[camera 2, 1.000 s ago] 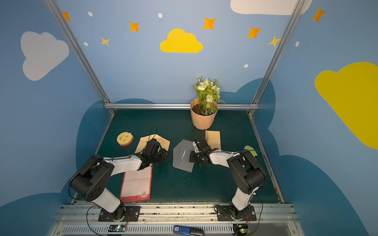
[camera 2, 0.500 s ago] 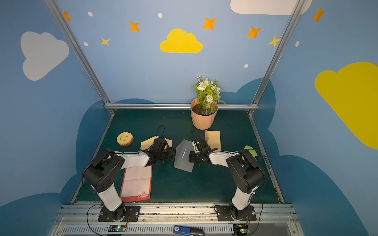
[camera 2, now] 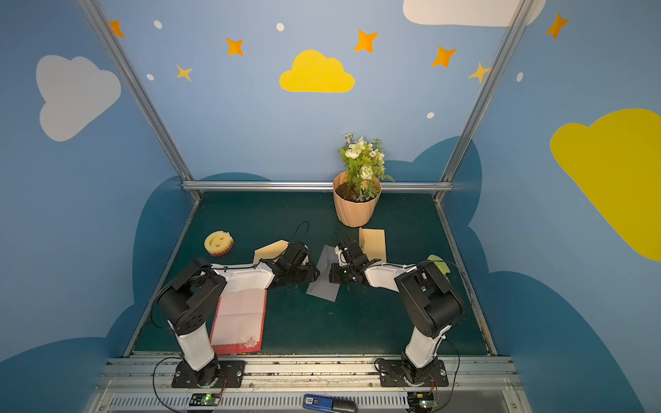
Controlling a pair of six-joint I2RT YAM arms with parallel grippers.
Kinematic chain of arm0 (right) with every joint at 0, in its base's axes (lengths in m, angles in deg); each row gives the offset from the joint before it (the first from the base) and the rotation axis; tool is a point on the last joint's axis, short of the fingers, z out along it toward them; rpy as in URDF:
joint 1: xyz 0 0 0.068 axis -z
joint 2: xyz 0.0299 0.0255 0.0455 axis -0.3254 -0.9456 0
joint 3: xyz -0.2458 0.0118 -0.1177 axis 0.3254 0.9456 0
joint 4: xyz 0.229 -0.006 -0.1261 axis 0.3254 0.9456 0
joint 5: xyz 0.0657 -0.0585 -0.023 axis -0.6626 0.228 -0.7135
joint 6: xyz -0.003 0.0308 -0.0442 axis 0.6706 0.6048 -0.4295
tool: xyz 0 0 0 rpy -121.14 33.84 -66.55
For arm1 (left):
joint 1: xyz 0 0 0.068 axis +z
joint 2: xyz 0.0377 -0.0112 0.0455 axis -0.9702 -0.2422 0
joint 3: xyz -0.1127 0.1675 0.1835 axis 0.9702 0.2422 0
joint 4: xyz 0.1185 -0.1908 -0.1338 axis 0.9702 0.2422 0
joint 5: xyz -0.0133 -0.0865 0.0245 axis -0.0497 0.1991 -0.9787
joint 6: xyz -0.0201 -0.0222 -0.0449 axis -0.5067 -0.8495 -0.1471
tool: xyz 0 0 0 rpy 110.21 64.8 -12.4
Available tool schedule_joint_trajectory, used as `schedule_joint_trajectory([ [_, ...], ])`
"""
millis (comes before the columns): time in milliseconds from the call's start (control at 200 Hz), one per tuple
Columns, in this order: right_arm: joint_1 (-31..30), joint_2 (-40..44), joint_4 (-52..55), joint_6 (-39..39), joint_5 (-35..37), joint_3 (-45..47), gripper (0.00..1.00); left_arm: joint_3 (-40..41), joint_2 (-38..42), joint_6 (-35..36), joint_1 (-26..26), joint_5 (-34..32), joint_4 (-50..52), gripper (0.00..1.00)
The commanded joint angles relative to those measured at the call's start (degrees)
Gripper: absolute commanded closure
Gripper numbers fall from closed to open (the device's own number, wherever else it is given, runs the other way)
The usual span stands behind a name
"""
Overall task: Fold the letter paper in half and place it into the envelope
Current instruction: Fold the envelope flap on the envelope.
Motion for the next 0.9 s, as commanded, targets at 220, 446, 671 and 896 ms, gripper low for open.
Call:
schedule_joint_trajectory([
  [220, 0.19, 8.59, 6.72, -1.74, 2.34, -6.14, 1.00, 1.43, -5.47, -0.07, -0.57, -1.50, 6.69, 0.61],
  [446, -0.07, -0.48, 5.44, -0.97, -0.65, -9.46, 1.00, 2.46, -4.29, -0.42, -0.48, -1.07, 4.77, 0.62],
  [671, -0.09, -6.93, 4.23, -0.40, 0.31, -10.72, 1.00, 3.37, -2.24, -0.25, -0.44, 0.07, 3.50, 0.60],
  [896, 0.37, -10.34, 4.99, -0.70, 2.49, -11.59, 1.00, 4.26, 5.58, 2.45, -0.38, -0.40, 7.06, 0.52],
])
